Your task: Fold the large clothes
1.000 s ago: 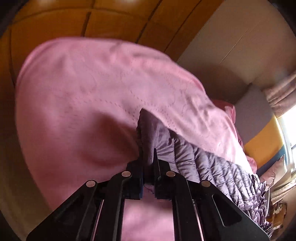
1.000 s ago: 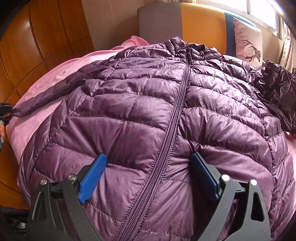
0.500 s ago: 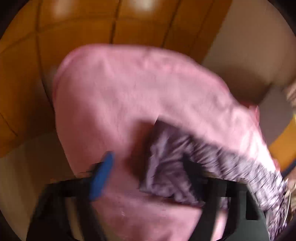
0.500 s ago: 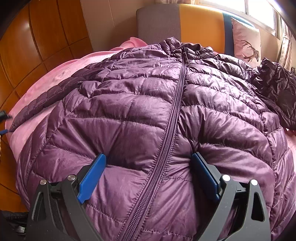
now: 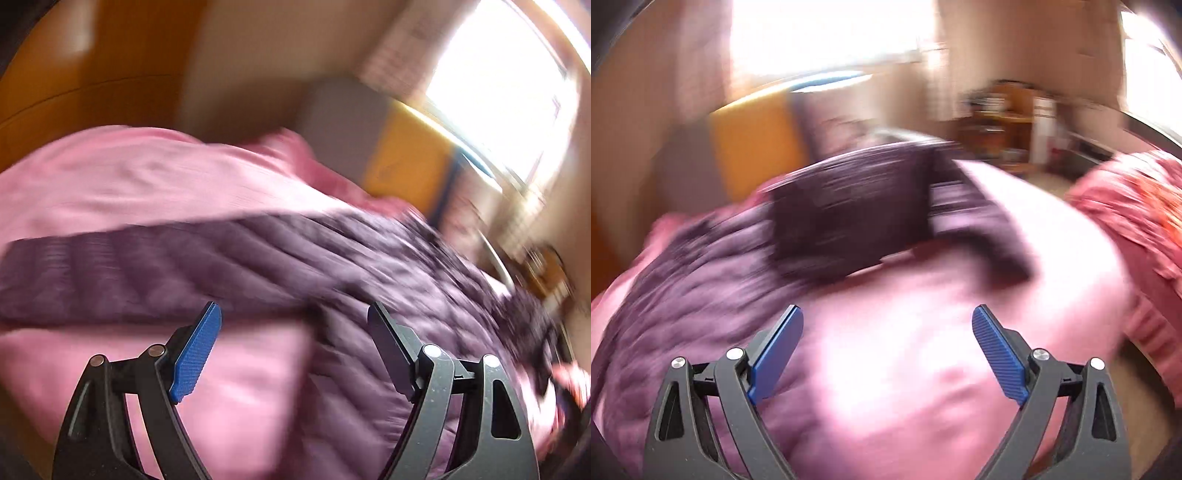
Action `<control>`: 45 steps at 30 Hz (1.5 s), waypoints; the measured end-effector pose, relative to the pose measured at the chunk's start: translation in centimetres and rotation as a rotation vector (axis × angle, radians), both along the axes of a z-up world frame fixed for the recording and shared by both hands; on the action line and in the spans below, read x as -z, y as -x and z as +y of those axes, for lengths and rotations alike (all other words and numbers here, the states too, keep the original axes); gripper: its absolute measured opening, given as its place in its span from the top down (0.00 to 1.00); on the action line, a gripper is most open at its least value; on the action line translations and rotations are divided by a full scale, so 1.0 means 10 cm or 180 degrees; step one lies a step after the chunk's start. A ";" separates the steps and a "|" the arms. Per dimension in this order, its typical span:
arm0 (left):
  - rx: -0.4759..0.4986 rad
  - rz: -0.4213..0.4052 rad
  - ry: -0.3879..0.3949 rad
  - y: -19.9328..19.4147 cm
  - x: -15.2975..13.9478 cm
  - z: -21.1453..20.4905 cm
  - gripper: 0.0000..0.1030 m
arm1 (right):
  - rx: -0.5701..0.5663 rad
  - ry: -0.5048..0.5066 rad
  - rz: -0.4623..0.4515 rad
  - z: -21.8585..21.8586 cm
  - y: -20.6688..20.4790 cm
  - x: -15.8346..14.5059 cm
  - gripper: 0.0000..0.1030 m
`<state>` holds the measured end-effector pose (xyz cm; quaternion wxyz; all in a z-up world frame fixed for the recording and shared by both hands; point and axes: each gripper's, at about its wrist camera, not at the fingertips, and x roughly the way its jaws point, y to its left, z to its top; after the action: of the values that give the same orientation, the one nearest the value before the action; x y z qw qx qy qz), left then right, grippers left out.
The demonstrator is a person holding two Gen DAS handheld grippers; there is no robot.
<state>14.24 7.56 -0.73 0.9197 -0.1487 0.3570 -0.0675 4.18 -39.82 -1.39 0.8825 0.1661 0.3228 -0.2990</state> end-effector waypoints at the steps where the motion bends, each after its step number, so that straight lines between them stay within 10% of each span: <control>1: 0.0208 -0.0008 -0.0045 -0.02 0.03 -0.25 0.22 | 0.0128 0.0044 0.0013 -0.15 0.03 0.00 0.07; 10: 0.0942 0.0230 -0.0264 -0.03 0.29 -1.24 0.22 | 0.0071 0.0940 0.0625 -0.68 -0.57 0.36 0.09; 11: 0.0942 0.0266 -0.0267 -0.05 0.31 -1.26 0.22 | 0.0008 0.0993 0.0687 -0.71 -0.65 0.40 0.17; 13: 0.0940 0.0269 -0.0335 -0.07 0.33 -1.31 0.22 | -0.0067 0.0922 0.0737 -0.82 -0.70 0.40 0.72; 22: 0.1046 0.0392 -0.0479 -0.19 0.48 -1.43 0.22 | 0.0125 0.0703 0.0111 -1.36 -0.11 -0.71 0.91; 28: 0.1055 0.0499 -0.0454 -0.24 0.57 -1.41 0.22 | 0.0701 0.0541 0.0167 -2.06 0.14 -1.03 0.92; 35: 0.1154 0.0584 -0.0623 -0.28 0.64 -1.46 0.22 | 0.1249 -0.0180 0.1049 -2.90 0.02 0.06 0.93; 38: 0.1170 0.0616 -0.0646 -0.30 0.62 -1.45 0.22 | 0.1402 -0.0218 0.1142 -2.88 -0.01 0.28 0.76; 42: 0.1168 0.0482 -0.0624 -0.34 0.46 -1.42 0.22 | 0.1508 0.0392 0.1065 -2.54 0.00 0.04 0.28; 45: 0.1123 0.0269 -0.0685 -0.45 0.34 -1.42 0.22 | 0.1078 0.0693 0.0695 -2.06 -0.22 -0.28 0.20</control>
<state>18.76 -6.66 -4.14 0.8885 0.0125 0.4208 -0.1827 6.42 -60.37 1.45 0.7922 0.0885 0.3497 -0.4922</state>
